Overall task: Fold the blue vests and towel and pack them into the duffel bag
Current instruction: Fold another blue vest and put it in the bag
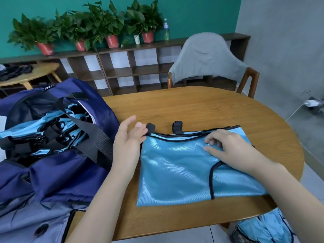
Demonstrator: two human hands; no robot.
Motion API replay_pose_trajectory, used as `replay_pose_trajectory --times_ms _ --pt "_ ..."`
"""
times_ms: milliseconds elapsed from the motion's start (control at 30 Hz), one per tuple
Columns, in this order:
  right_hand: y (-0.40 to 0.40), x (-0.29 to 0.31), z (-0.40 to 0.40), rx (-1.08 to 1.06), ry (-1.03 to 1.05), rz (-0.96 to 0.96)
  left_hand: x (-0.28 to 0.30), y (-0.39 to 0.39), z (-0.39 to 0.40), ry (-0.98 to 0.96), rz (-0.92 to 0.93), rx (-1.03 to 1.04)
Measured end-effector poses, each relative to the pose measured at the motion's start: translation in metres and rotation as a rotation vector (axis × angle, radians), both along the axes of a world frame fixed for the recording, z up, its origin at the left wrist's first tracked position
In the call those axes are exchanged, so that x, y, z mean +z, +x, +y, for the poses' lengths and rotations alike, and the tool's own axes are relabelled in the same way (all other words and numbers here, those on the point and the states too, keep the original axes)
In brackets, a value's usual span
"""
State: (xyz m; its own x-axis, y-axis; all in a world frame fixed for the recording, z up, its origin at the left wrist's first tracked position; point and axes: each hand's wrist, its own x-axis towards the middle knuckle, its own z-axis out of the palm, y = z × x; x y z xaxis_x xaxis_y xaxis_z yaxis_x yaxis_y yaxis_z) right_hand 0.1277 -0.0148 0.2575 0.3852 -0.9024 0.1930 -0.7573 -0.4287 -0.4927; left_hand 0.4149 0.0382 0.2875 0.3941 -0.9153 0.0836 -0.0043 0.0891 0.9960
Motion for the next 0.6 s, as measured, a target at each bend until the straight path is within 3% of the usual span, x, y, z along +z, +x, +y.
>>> replay_pose_trajectory --times_ms 67,233,333,400,467,600 --pt "0.0 -0.001 0.001 0.034 -0.011 0.038 -0.006 -0.003 0.001 -0.016 -0.178 -0.037" --pt "0.004 -0.007 0.008 0.054 -0.01 0.208 -0.017 -0.022 0.008 -0.157 -0.842 -0.113" --pt "0.008 -0.006 0.01 0.047 -0.007 0.37 -0.027 -0.037 0.007 -0.128 -1.031 -0.263" --pt "0.011 -0.004 0.011 0.026 0.033 0.407 -0.036 -0.043 0.005 0.053 -1.205 -0.309" --pt "0.012 -0.002 0.012 0.002 0.07 0.431 -0.038 -0.043 0.001 0.155 -1.271 -0.323" --pt "0.017 -0.001 0.013 -0.039 0.104 0.464 -0.038 -0.04 -0.005 0.17 -1.413 -0.233"
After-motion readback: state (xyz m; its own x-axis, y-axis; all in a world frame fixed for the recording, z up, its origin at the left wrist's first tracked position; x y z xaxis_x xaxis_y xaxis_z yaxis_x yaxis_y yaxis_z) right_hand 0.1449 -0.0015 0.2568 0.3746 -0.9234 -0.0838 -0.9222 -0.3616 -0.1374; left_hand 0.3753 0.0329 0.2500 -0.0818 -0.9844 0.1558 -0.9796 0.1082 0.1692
